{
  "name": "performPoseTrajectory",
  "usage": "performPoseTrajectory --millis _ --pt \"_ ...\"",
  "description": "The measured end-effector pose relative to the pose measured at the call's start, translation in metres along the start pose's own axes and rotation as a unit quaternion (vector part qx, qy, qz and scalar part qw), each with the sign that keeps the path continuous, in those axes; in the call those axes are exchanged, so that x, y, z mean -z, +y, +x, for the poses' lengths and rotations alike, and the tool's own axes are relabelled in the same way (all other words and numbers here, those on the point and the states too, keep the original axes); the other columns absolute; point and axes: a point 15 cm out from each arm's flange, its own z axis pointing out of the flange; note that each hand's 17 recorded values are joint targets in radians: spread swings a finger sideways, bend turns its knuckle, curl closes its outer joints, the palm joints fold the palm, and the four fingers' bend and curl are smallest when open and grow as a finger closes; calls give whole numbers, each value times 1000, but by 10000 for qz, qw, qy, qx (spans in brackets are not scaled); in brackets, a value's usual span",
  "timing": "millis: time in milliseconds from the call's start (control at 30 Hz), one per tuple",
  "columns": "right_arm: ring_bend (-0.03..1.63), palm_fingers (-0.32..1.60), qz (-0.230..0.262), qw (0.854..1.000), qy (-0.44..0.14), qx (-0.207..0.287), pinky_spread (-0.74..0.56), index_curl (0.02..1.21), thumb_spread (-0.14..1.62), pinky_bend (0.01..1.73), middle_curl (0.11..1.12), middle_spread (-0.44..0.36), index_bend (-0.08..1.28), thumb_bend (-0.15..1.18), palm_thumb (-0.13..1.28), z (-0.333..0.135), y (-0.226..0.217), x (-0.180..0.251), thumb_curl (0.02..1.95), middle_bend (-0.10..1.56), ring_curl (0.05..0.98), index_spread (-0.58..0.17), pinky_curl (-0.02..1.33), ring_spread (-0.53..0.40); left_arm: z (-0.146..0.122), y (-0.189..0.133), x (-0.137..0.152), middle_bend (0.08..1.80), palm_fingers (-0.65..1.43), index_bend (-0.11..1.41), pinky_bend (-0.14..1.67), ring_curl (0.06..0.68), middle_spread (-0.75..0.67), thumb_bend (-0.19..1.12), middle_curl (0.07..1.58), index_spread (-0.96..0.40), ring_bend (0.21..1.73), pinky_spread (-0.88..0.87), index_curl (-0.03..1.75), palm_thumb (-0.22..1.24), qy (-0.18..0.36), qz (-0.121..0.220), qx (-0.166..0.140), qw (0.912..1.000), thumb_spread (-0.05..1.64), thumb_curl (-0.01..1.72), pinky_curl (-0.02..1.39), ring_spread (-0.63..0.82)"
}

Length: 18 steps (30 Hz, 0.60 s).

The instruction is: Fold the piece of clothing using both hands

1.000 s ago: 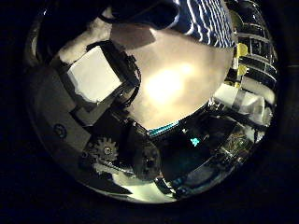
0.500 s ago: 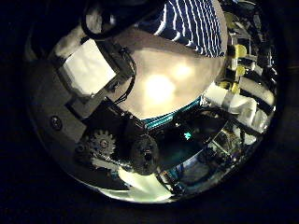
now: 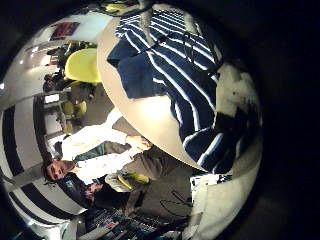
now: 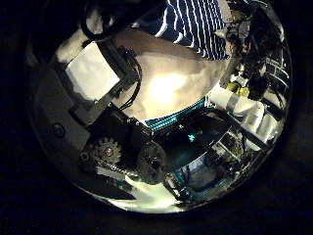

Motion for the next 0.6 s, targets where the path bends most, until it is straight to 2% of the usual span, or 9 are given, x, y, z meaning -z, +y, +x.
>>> performPoseTrajectory --millis 233,333,400,500,600 --pt "898 328 -85 9991 328 -264 145 340 1099 911 449 -91 175 -17 538 14 0 -4 336 446 302 -245 30 -153 -4 2 17 806 924 245 1407 533 -667 -14 1165 -699 1464 -543 1193 902 5 -18 -6 10000 1076 581 662 -448" --pt "946 392 -68 9986 423 -320 82 347 1090 913 472 -126 180 -14 574 16 -1 -4 348 495 317 -258 15 -201 -5 4 22 799 928 219 1405 531 -673 -14 1174 -704 1462 -541 1234 901 26 -33 -34 10000 1076 585 661 -447" --pt "1005 509 -71 9984 441 -352 1 339 1085 997 490 -155 156 -6 610 16 -1 -4 358 525 336 -274 29 -236 -5 5 23 794 931 203 1403 531 -677 -14 1179 -706 1460 -540 1259 900 33 -45 -38 10000 1076 587 660 -448" --pt "1123 731 -87 9977 533 -411 -220 331 1073 1214 542 -221 159 2 696 19 -3 -6 380 589 382 -329 90 -289 -6 7 25 786 935 187 1401 529 -682 -16 1186 -707 1457 -539 1293 896 39 -72 -52 10000 1076 588 658 -448" --pt "1206 882 56 9970 576 -513 -312 377 1071 1324 616 -267 221 -2 757 25 -9 -3 397 675 442 -384 156 -300 -6 9 27 778 938 181 1399 529 -687 -15 1192 -706 1457 -539 1321 894 40 -81 -65 9999 1076 589 657 -447"
